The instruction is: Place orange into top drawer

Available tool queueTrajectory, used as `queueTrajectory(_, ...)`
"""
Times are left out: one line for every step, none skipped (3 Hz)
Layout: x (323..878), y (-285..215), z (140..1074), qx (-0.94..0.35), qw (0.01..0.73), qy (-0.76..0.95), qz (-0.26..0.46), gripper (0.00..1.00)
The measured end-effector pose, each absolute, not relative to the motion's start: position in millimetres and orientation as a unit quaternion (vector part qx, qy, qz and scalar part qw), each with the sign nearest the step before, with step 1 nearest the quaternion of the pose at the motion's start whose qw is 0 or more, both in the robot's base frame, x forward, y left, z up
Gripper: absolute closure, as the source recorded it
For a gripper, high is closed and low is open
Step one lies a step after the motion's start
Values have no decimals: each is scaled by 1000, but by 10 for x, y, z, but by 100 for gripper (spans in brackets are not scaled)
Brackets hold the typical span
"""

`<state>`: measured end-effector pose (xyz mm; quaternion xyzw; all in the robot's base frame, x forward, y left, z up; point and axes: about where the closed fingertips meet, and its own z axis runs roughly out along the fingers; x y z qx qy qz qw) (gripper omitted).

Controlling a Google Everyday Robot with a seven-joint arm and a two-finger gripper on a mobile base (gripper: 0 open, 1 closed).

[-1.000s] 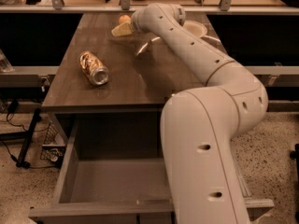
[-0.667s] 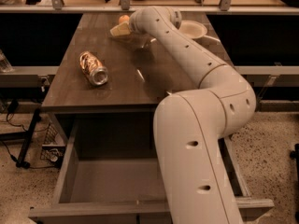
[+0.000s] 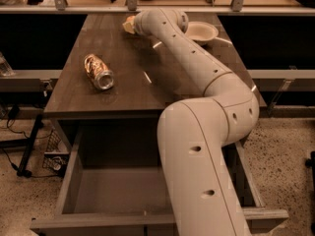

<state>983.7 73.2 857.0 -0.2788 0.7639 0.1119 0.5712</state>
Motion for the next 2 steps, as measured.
queueTrajectory(9779,751,8706,-283,579,754,127,80)
queueTrajectory(9494,772,8993,-309,584,735,152,100)
